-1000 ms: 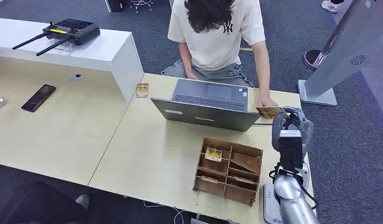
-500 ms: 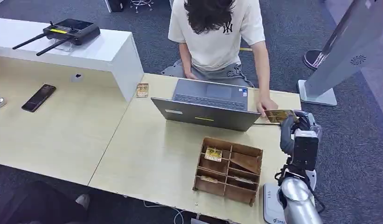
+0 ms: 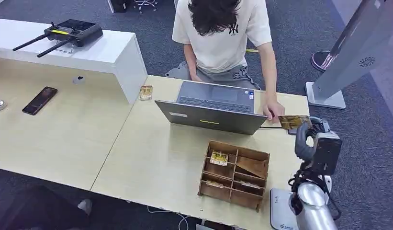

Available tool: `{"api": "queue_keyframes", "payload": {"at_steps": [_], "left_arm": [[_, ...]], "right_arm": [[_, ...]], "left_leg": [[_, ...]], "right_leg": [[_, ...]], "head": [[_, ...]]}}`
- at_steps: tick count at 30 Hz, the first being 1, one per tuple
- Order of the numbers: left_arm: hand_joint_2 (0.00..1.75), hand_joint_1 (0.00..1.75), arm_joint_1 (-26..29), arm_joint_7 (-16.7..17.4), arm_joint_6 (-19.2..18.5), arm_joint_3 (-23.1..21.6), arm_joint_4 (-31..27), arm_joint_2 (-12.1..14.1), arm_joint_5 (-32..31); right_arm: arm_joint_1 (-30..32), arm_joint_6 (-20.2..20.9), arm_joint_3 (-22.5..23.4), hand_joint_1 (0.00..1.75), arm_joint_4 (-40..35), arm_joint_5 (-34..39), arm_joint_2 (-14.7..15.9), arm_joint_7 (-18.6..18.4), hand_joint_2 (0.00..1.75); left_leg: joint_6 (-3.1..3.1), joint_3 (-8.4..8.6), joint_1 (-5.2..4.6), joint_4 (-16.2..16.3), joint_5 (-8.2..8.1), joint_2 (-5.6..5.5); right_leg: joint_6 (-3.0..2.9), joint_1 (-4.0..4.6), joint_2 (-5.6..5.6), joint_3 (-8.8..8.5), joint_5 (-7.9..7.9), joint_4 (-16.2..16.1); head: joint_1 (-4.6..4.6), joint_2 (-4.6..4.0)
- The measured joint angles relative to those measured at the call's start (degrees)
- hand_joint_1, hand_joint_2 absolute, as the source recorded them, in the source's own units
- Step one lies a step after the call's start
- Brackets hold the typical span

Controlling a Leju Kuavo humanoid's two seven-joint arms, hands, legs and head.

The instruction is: Pass the card to the sensor for recognition and then transmit it.

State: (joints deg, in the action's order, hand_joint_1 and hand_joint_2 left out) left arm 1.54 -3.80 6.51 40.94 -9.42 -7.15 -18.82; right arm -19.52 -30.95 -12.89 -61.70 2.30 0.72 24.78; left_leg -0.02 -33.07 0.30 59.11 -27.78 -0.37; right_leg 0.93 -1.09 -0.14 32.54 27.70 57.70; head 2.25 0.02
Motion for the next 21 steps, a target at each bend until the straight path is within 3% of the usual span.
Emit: {"api": "queue_keyframes", "payload": {"at_steps": [9, 21], "left_arm": [[1.75, 0.00, 0.10, -0.37, -0.44, 0.20, 0.00, 0.04, 0.24], [1.75, 0.00, 0.11, -0.52, -0.48, 1.03, 0.00, 0.09, 0.46]], "right_arm": [[0.13, 4.55, 2.51, 1.75, 1.75, 6.12, 0.72, -0.92, 1.75], [-0.69, 7.04, 5.16, 1.75, 4.55, 10.08, 1.09, 0.24, 1.75]], "left_leg": [[0.00, 0.00, 0.00, 0.00, 0.00, 0.00], [0.00, -0.01, 0.00, 0.00, 0.00, 0.00]], "right_leg": [[0.00, 0.00, 0.00, 0.00, 0.00, 0.00], [0.00, 0.00, 0.00, 0.00, 0.00, 0.00]], "head": [[0.00, 0.00], [0.00, 0.00]]}}
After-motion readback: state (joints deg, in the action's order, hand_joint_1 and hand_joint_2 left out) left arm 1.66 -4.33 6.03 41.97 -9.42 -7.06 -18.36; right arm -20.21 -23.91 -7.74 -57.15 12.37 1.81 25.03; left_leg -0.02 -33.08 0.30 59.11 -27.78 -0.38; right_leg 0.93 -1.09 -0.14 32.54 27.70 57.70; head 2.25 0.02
